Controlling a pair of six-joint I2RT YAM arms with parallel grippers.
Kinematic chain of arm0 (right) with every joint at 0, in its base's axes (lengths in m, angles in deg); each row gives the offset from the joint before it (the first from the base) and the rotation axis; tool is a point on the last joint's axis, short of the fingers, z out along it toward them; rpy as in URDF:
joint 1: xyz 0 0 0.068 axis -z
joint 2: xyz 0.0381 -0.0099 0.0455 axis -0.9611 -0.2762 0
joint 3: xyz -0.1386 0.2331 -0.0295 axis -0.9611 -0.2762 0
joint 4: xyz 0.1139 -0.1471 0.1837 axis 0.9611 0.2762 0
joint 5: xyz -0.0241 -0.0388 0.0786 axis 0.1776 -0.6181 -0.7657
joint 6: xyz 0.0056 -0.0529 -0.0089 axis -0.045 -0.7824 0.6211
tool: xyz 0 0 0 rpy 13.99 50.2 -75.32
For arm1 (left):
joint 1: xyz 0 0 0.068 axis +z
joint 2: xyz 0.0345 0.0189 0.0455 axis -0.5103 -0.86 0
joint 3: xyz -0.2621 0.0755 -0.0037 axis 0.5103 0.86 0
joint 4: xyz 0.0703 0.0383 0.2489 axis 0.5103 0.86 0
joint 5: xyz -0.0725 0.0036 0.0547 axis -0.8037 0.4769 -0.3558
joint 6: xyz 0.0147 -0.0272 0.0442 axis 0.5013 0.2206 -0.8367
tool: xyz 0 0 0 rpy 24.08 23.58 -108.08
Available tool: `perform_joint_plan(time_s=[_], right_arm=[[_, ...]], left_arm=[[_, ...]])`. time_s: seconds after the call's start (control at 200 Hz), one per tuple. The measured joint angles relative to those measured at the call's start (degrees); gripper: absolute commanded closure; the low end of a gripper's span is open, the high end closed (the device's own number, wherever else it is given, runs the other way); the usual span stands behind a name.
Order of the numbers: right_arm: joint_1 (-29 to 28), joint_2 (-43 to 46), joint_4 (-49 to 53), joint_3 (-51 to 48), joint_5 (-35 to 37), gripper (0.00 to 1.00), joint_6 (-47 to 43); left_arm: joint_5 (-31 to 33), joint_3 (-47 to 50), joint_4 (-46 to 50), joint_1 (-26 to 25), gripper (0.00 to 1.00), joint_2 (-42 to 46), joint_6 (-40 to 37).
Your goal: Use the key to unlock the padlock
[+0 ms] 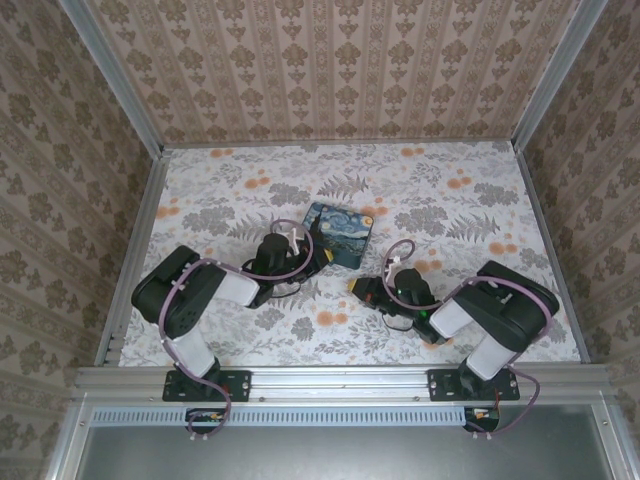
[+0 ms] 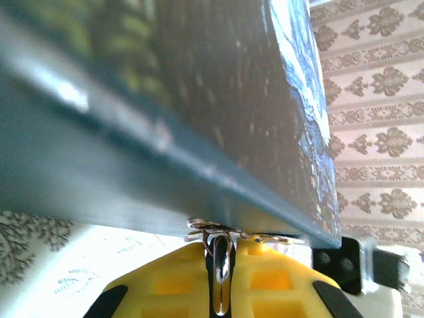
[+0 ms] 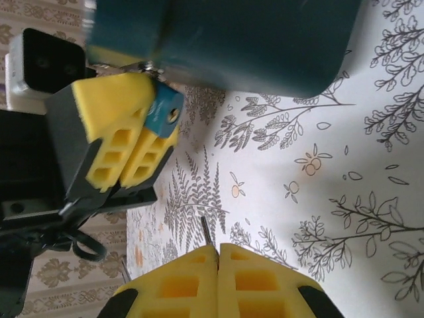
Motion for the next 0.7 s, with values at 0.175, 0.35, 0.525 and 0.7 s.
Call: perform_joint_plan(time_s=[0.175,0.35,0.525,0.7], right_arm=[[-0.5,-3.5,-4.3,0.0,0.4,1.00,1.6],[-1.0,-3.0,-5.7,0.0,1.6,1.00,2.7],[-1.0,-1.4,-5.5,0.0,2.8,1.00,3.7],[-1.0,-1.4,-5.2,0.5,3.4,1.00,4.3]], left_arm=[[-3.2,0.0,-0.6,0.7,1.00,1.0,1.0],[-5.1,1.4,-3.9,1.4,1.00,0.8,3.6],[-6.1,2.0,-7.4,1.5,1.00,-0.3,5.9],[-6.4,2.1,-8.4,1.5,1.00,-0.3,6.6]])
